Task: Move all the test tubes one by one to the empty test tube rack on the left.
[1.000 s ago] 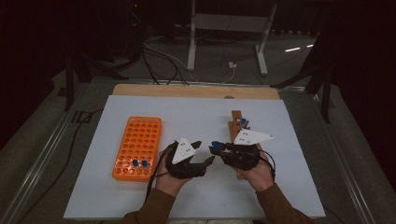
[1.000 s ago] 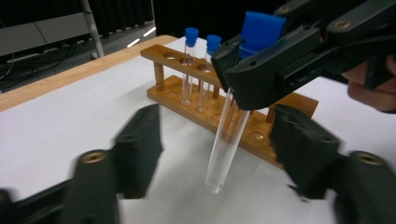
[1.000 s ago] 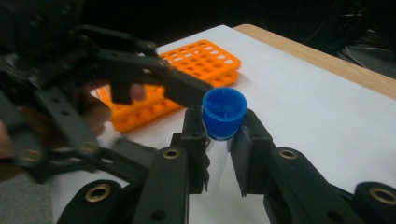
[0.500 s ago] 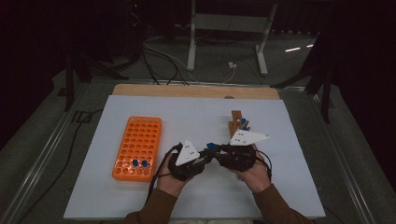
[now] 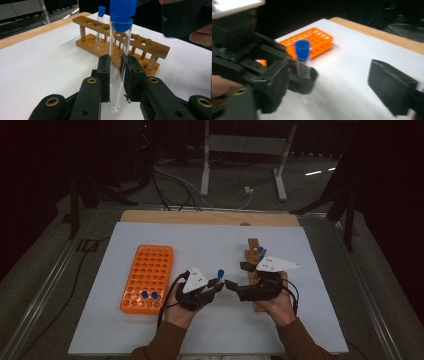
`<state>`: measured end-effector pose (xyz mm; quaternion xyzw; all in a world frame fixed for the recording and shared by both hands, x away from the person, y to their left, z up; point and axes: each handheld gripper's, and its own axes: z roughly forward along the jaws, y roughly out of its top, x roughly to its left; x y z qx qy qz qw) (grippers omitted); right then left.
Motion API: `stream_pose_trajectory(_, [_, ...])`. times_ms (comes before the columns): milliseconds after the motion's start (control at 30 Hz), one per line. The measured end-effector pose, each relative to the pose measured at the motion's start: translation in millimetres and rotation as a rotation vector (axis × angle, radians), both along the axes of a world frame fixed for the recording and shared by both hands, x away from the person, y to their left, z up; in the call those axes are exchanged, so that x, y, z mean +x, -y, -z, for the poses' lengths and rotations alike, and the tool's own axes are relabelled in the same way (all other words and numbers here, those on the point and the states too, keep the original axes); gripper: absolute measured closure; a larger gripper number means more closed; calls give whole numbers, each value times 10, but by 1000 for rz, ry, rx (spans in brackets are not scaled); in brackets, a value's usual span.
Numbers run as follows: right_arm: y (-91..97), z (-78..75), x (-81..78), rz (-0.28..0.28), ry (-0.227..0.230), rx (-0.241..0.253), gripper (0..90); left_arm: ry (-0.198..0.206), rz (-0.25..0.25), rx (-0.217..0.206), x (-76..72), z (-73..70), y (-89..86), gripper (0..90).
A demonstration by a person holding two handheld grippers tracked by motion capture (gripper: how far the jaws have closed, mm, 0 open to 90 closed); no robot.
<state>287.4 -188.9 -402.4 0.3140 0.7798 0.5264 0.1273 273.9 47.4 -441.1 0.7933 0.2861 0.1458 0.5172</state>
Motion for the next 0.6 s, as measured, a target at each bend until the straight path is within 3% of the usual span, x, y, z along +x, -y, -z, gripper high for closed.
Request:
stream_pose_trajectory(167, [66,5,-3,27,20,-25,35,-3,-10,-15,-3,-37,-71,780])
stream_pose_trajectory(367, [101,40,-1,59,36,-62,0,1,-27,-28,-1,-96,-156,780])
stream_pose_trajectory(600, [150,70,1,71,41,-71,0,8,-44,-42,9,-174,-264,779])
